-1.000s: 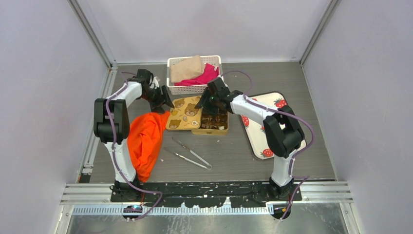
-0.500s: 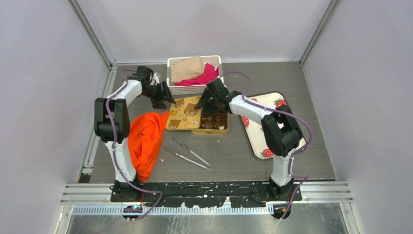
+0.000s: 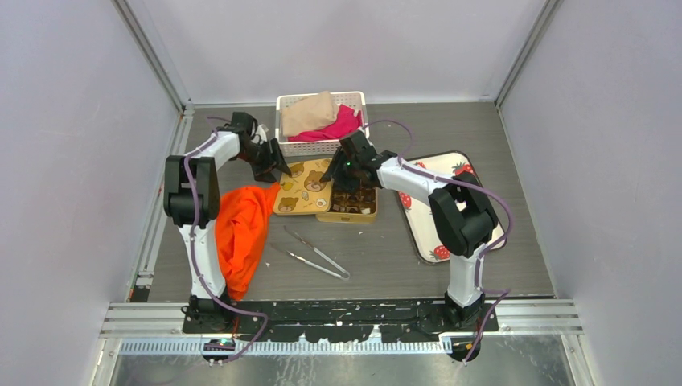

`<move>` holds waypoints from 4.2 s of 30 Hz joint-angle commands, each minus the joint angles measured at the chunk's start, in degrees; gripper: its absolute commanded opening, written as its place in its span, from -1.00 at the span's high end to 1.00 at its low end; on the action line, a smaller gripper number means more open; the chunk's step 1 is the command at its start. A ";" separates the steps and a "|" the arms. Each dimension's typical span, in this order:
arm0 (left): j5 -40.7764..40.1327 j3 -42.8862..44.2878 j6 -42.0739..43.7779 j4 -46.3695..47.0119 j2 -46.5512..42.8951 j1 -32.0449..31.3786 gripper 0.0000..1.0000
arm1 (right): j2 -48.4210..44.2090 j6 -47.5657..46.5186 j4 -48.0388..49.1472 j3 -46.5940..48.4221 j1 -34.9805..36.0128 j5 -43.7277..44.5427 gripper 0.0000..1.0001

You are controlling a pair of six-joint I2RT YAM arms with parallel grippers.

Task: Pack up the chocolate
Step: Pick up the box lid from the center of the board, then close the box lid on the packing box.

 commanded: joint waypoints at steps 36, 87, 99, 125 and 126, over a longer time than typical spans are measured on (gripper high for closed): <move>11.70 0.31 0.79 1.45 1.82 -1.06 -0.18 | -3.81 -0.21 7.31 1.35 0.77 -1.50 0.24; 15.88 -8.84 -2.23 3.24 -16.71 -2.81 -0.29 | -20.77 -0.88 27.90 -16.89 -11.04 -26.15 0.99; 17.41 -9.58 -5.35 8.13 -12.46 -6.34 -0.26 | -17.26 0.63 32.39 -19.24 -13.35 -29.15 0.99; 16.86 -3.24 -5.72 7.40 -5.05 -9.58 0.16 | -12.05 -1.53 31.35 -19.82 -17.21 -35.35 0.99; 16.84 -3.12 -5.70 7.29 -4.86 -9.67 0.17 | -11.96 -1.52 31.27 -19.89 -17.36 -35.45 0.99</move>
